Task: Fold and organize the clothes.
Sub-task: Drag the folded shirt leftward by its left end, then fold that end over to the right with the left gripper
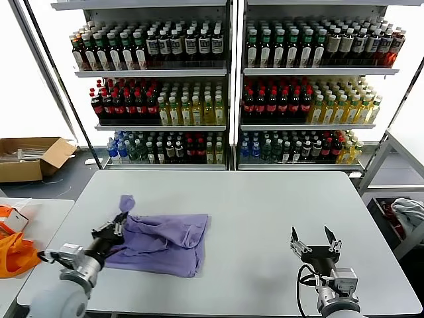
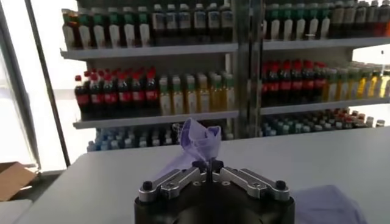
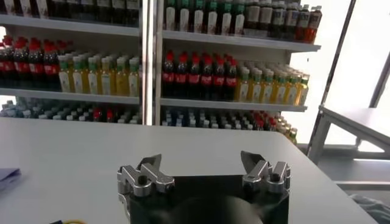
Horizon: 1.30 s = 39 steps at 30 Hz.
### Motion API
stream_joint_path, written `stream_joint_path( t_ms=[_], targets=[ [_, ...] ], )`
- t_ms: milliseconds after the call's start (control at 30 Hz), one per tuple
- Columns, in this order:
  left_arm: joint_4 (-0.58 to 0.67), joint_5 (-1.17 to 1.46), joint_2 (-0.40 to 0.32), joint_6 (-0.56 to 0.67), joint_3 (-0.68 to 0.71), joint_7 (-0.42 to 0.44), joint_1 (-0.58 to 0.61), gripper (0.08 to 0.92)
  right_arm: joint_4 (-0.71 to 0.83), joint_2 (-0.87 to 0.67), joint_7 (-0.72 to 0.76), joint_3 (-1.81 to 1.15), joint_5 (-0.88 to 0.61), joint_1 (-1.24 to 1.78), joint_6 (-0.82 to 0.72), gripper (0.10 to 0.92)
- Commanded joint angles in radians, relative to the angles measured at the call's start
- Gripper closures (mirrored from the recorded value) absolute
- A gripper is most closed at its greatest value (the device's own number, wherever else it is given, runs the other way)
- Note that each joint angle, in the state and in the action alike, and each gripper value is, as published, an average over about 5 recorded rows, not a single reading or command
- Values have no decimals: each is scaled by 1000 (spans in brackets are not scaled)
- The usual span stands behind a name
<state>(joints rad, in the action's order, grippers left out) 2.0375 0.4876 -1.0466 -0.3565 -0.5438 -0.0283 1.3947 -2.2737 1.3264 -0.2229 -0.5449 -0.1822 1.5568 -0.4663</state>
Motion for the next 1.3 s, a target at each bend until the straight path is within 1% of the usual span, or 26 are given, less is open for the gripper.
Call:
stream_joint_path(
  t_ms=[33,200,433,500,700,967,1133,1300],
  targets=[
    [51,-102,-67,-48,230,-45,-28,902,-3,9,-2,-4,8,25,10,203],
    [49,-84,-95,-67,279,-72,-61,902,-5,16,-6,-4,6,38,14,203],
    [105,-115,-118,-84,331,-85,-66,902,-9,21,-12,-4,0,49,16,203],
    [89,-133,-128,-87,345,-84,-68,902,-10,22,-12,-3,1,52,18,203],
    [-19,-140,-172,-89,360,-85,-98,902,-3,23,-11,-3,6,65,31,203],
    [-100,-140,-208,-79,355,-86,-151,902,-4,16,-8,-11,4,70,36,203],
    [-148,-148,-221,-58,355,-73,-149,902,5,23,-8,9,12,67,40,203],
    [-166,-145,-241,-26,366,-64,-135,902,14,24,-8,24,18,58,40,203]
  ],
)
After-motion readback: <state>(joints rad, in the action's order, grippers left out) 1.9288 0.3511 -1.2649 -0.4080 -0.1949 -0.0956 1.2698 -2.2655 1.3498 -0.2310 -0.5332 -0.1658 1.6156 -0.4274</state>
